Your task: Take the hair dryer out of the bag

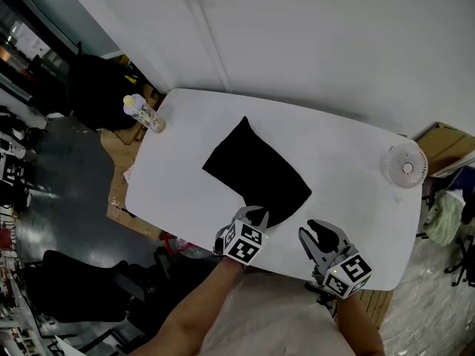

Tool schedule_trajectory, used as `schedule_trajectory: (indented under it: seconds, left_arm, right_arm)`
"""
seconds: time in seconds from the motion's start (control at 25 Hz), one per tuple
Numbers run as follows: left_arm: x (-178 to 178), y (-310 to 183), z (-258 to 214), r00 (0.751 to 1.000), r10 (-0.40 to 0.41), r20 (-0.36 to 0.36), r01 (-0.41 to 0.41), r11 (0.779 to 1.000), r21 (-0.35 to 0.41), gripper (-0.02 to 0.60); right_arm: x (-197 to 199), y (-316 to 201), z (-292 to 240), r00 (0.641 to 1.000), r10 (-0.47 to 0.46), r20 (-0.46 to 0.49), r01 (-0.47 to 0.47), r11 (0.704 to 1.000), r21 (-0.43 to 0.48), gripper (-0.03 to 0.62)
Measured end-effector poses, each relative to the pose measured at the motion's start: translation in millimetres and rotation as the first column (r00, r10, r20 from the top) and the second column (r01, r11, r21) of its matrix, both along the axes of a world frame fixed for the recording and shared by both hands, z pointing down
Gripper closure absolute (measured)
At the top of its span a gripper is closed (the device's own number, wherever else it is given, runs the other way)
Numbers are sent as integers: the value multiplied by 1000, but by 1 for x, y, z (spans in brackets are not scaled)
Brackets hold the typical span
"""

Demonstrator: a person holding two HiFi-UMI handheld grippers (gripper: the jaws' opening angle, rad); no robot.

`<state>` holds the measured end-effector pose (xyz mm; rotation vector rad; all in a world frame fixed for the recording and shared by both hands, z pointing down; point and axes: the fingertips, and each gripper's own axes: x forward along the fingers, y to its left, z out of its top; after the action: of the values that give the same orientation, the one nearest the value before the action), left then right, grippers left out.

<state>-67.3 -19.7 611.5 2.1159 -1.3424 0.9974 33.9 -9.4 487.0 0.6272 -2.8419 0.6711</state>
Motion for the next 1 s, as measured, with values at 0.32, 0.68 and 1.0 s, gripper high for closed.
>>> schedule_trajectory:
  seconds: [0.32, 0.68, 1.0]
  left_arm:
    - [-7, -22, -31, 997, -31, -77, 33, 999, 28, 561]
    - [-11, -51, -52, 986, -43, -158, 42, 999, -15, 561]
    - [-20, -73, -63, 961, -112, -253, 100, 993, -62, 561]
  right_arm:
    - [-1, -2, 0, 1000, 1, 8, -1, 1000, -1, 488]
    - [-2, -6, 3, 1000, 2, 9, -2, 1000, -11, 488]
    - [-8, -17, 7, 1000, 8, -7, -8, 1000, -20, 488]
